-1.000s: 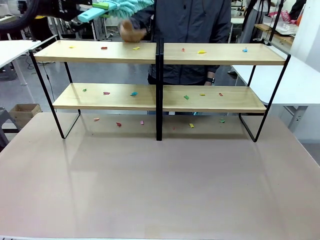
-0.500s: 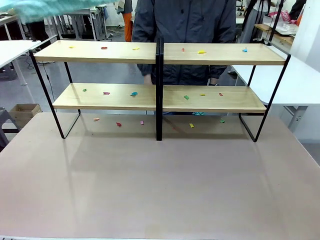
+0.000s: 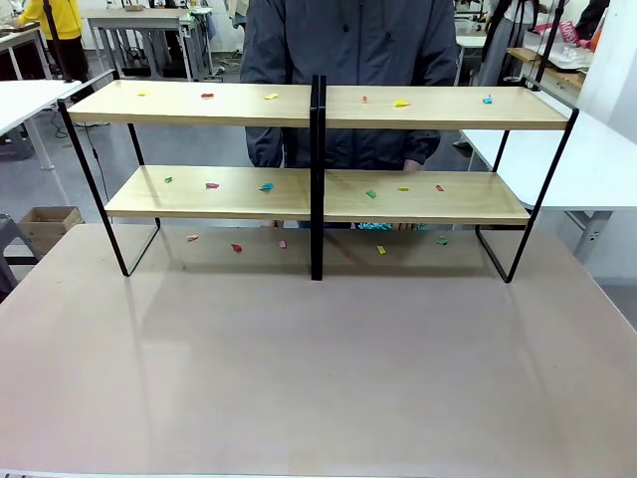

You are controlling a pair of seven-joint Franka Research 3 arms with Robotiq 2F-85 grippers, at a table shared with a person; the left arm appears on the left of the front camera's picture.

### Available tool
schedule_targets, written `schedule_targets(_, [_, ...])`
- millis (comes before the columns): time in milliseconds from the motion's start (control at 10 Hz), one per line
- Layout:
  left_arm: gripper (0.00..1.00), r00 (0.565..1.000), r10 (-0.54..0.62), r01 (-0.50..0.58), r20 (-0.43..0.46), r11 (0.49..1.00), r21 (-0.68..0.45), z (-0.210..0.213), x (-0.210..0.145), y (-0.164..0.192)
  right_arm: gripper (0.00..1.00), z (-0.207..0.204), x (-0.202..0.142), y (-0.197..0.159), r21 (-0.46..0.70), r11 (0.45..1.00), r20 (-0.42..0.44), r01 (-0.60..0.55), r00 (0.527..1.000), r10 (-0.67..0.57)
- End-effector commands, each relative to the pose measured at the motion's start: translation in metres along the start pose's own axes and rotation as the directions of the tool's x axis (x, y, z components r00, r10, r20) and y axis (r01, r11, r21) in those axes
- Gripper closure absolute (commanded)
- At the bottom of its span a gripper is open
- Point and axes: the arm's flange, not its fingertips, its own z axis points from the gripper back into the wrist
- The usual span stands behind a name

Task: Clean the shelves.
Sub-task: Pick up the Duster when the human hands it over.

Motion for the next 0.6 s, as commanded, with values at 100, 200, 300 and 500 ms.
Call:
schedule_targets(100, [1.0,0.998,-0.04,0.035,0.054,0.996,0.087,0.029,-0.04,0.023,0.0,0.0,0.001,0.001,0.006,1.0,0.007,-0.002,1.0,0.002])
schedule_targets(200, [1.0,0.999,-0.023,0.022,0.031,0.999,0.03,0.018,-0.02,0.004,0.0,0.0,0.001,0.001,0.006,1.0,0.007,-0.002,1.0,0.002])
schedule_targets(300, [1.0,0.999,-0.023,0.022,0.031,0.999,0.03,0.018,-0.02,0.004,0.0,0.0,0.001,0.001,0.006,1.0,0.007,-0.002,1.0,0.002])
schedule_targets(500, [1.0,0.999,-0.023,0.022,0.031,0.999,0.03,0.018,-0.02,0.004,0.0,0.0,0.001,0.001,0.006,1.0,0.007,-0.002,1.0,0.002])
